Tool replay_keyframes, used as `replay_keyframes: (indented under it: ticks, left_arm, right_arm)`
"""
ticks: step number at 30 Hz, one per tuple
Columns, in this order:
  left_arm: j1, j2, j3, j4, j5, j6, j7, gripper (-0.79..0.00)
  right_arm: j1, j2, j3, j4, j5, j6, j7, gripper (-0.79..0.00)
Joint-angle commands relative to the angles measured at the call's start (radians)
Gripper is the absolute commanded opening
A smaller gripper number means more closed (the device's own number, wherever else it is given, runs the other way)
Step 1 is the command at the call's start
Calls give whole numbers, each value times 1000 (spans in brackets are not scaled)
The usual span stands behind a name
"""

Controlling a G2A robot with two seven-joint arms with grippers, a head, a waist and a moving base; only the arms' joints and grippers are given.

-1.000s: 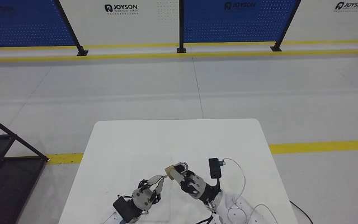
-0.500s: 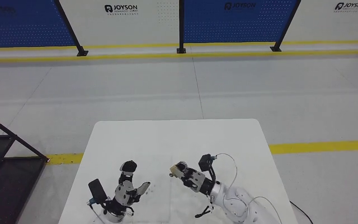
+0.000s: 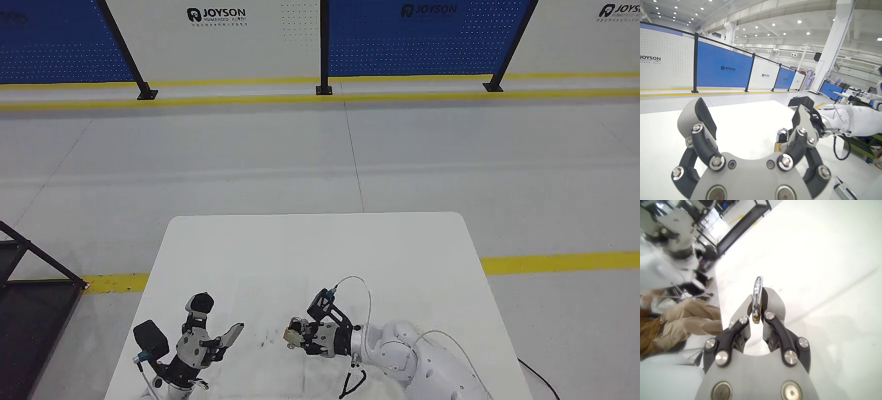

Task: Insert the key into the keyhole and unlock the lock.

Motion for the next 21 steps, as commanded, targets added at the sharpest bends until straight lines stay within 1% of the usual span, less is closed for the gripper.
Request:
replay_keyframes:
  ticks: [1, 3, 4, 5, 9, 10, 11, 12, 13, 15, 16, 17, 18, 19, 21]
  left_arm:
    - [0, -2, 2, -3, -3, -5, 3, 0]
    - [3, -2, 3, -5, -8, -21, 6, 0]
    - [4, -3, 1, -5, -9, -23, 5, 0]
    - [5, -3, -1, -5, -9, -24, 4, 0]
    - [4, -5, 2, -4, -17, -45, 2, 0]
    - [4, -5, 2, -6, -16, -47, 2, 0]
    - [4, -6, 3, -9, -15, -46, 0, 0]
    - [5, -7, 5, -12, -13, -46, -2, 0]
    - [4, -8, 6, -15, -11, -44, -5, 0]
    - [5, -9, 8, -17, -9, -41, -12, 0]
    - [4, -9, 8, -19, -9, -39, -16, 0]
    - [4, -10, 9, -22, -7, -37, -19, 0]
    - [4, -11, 9, -23, -7, -36, -20, 0]
    - [4, -11, 10, -23, -6, -33, -23, 0]
    - [4, -13, 12, -23, -3, -29, -27, 0]
  right_arm:
    - [32, -18, -37, 29, 7, 60, -7, -785]
    - [55, -34, -65, 56, 19, 92, -16, -619]
    - [74, -44, -84, 81, 17, 105, -16, -591]
    - [84, -50, -96, 98, 13, 110, -18, -582]
    - [109, -62, -125, 147, -21, 114, -17, -591]
    - [111, -64, -130, 153, -33, 116, -18, -579]
    - [113, -64, -133, 157, -43, 119, -21, -548]
    - [113, -65, -133, 160, -53, 132, -30, -456]
    - [110, -66, -133, 158, -60, 144, -40, -449]
    - [103, -66, -133, 147, -63, 143, -56, -397]
    - [100, -64, -131, 143, -67, 137, -61, -332]
    - [96, -62, -127, 136, -74, 134, -72, -120]
    - [90, -60, -123, 129, -82, 134, -82, -46]
    - [83, -57, -118, 120, -91, 135, -94, -9]
    - [65, -49, -105, 100, -114, 141, -117, 0]
